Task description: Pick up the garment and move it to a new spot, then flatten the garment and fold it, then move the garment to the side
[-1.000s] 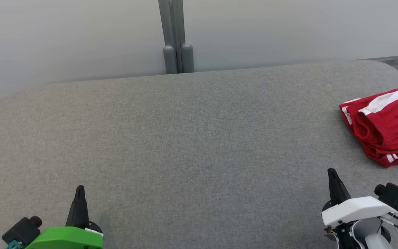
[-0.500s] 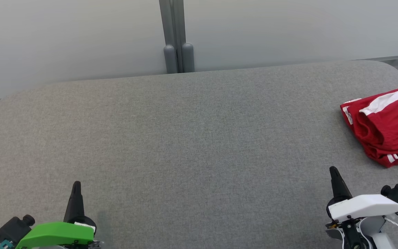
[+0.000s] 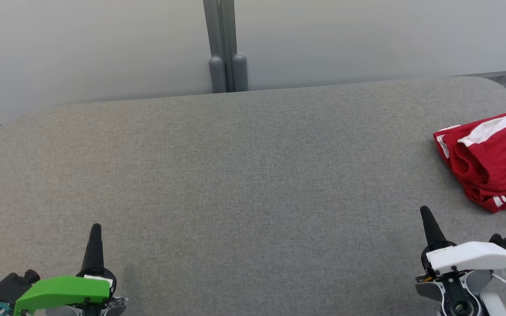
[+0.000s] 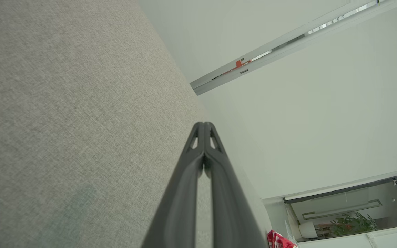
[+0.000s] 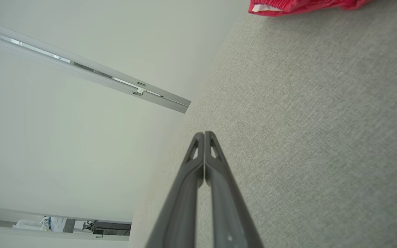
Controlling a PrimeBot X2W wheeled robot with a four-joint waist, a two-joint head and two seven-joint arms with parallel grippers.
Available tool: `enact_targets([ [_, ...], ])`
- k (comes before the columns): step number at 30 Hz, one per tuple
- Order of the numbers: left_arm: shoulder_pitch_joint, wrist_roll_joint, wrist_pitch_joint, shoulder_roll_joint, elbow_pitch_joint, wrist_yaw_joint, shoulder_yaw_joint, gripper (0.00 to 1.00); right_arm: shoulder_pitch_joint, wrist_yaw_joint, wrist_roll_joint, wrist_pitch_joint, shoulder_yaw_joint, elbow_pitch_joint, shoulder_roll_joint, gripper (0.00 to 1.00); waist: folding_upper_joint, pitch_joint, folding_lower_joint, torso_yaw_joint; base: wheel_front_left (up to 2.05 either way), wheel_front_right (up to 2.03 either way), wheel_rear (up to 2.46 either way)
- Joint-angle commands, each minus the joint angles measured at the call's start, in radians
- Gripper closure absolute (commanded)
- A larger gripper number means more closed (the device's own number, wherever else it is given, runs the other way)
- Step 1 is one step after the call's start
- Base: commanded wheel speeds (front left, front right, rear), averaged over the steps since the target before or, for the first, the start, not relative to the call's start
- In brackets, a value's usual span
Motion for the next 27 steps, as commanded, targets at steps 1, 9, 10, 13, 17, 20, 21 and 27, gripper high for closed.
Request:
enact_targets([
  [1, -0.029, -0.027, 0.007, 0.009, -0.011, -0.002, 0.007, 1.00, -0.020, 0.000, 0.028, 0.007, -0.004, -0.015, -0.005, 1.00, -0.0001, 0.000, 0.0000, 0.000, 0.00, 0.00, 0.00],
  [9, -0.037, -0.101, 0.028, 0.010, -0.013, -0.002, 0.014, 1.00, -0.022, 0.000, 0.113, 0.028, -0.011, -0.023, -0.006, 1.00, -0.0001, 0.001, 0.0000, 0.002, 0.00, 0.00, 0.00],
  [10, -0.038, -0.109, 0.030, 0.010, -0.013, -0.002, 0.015, 1.00, -0.022, 0.000, 0.121, 0.030, -0.012, -0.024, -0.006, 1.00, -0.0001, 0.001, 0.0000, 0.002, 0.00, 0.00, 0.00],
  [13, -0.042, -0.138, 0.038, 0.010, -0.014, -0.002, 0.017, 1.00, -0.023, 0.000, 0.150, 0.037, -0.014, -0.026, -0.006, 1.00, -0.0001, 0.001, 0.0000, 0.002, 0.00, 0.00, 0.00],
  [17, -0.046, -0.169, 0.047, 0.010, -0.015, -0.002, 0.020, 1.00, -0.025, 0.000, 0.187, 0.047, -0.018, -0.030, -0.006, 1.00, -0.0001, 0.001, 0.0000, 0.003, 0.00, 0.00, 0.00],
  [20, -0.050, -0.194, 0.054, 0.010, -0.016, -0.002, 0.021, 1.00, -0.026, 0.000, 0.213, 0.054, -0.020, -0.032, -0.007, 1.00, -0.0001, 0.002, 0.0000, 0.003, 0.00, 0.00, 0.00],
  [21, -0.051, -0.202, 0.057, 0.010, -0.016, -0.002, 0.022, 1.00, -0.027, 0.000, 0.224, 0.056, -0.021, -0.033, -0.007, 1.00, -0.0001, 0.002, 0.0000, 0.003, 0.00, 0.00, 0.00],
  [27, -0.054, -0.250, 0.071, 0.011, -0.017, -0.003, 0.026, 1.00, -0.028, 0.000, 0.275, 0.069, -0.026, -0.038, -0.007, 1.00, -0.0001, 0.002, 0.0000, 0.004, 0.00, 0.00, 0.00],
])
